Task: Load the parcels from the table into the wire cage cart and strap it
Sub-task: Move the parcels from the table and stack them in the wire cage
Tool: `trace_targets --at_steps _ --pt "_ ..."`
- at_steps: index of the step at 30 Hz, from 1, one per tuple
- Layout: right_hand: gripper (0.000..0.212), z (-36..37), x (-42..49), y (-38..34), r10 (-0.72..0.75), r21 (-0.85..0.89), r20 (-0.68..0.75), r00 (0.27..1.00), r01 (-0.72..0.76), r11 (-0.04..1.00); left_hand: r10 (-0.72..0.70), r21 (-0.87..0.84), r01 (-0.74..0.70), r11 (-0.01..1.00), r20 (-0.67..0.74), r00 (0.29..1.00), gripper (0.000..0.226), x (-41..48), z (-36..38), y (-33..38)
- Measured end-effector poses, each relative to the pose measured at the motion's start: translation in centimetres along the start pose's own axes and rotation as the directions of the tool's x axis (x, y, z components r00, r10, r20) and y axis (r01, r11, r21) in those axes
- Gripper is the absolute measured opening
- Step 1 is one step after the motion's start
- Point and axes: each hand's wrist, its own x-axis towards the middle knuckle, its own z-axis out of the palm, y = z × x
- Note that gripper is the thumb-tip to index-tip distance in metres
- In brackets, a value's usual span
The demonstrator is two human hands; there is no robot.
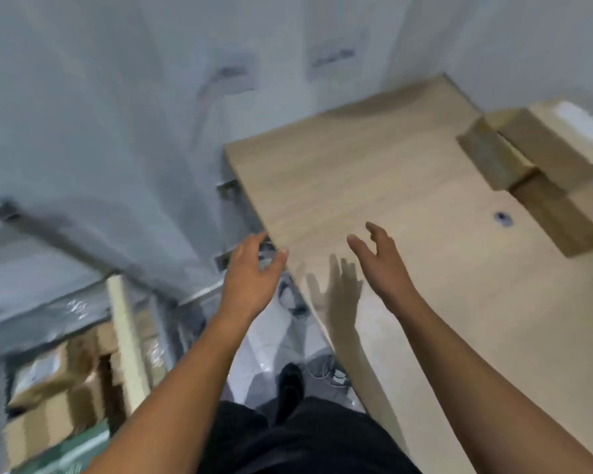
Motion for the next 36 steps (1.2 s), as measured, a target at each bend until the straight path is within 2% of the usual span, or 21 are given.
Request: trace_targets --at_steps 4,8,13,21,23,26,27,29,31,34,36 --pt "0.066 -7.4 -0.4 3.5 0.176 0.189 -0.196 0.965 -0.139 0.972 0.127 -0.001 -0.130 0.992 0.205 0.970 0.060 3.6 6.2 5.9" --pt "0.063 -13.3 0.4 6.0 0.289 0.303 -0.371 0.882 -0.179 0.936 0.218 -0.002 -0.231 0.973 0.342 0.914 0.060 6.9 11.9 11.3" --pt "0.063 -18.7 3.3 7.2 0.345 0.367 -0.506 0.791 -0.165 0.915 0.304 -0.065 -0.308 0.949 0.436 0.847 0.056 11.8 18.2 17.4" --pt "0.072 -27.7 11.6 8.3 0.362 0.347 -0.679 0.639 -0.156 0.925 0.445 -0.125 -0.458 0.880 0.558 0.701 0.062 23.6 29.5 27.5" --pt "0.075 -30.4 15.3 8.5 0.352 0.322 -0.699 0.622 -0.166 0.932 0.475 -0.159 -0.471 0.868 0.541 0.694 0.066 26.8 33.6 30.8" --pt "0.077 -34.9 21.1 9.0 0.333 0.246 -0.715 0.614 -0.225 0.943 0.451 -0.187 -0.414 0.891 0.482 0.752 0.070 31.2 39.3 37.5" --pt "0.077 -36.8 23.0 9.1 0.329 0.222 -0.716 0.615 -0.247 0.943 0.484 -0.179 -0.458 0.871 0.470 0.738 0.071 32.2 41.0 39.1" --pt "0.080 -40.5 26.4 9.0 0.346 0.202 -0.697 0.628 -0.291 0.935 0.594 -0.133 -0.615 0.777 0.476 0.648 0.071 33.6 44.2 41.0" --pt "0.084 -43.0 29.3 9.5 0.379 0.178 -0.655 0.654 -0.354 0.918 0.621 -0.097 -0.672 0.734 0.498 0.606 0.060 34.5 47.2 41.2" --pt "0.089 -42.9 31.9 12.3 0.461 0.167 -0.587 0.666 -0.458 0.873 0.600 -0.098 -0.646 0.757 0.494 0.628 0.035 35.2 50.7 39.6" --pt "0.093 -42.1 32.7 14.4 0.451 0.159 -0.625 0.637 -0.461 0.873 0.624 -0.130 -0.646 0.752 0.456 0.635 0.024 35.6 52.0 39.2"
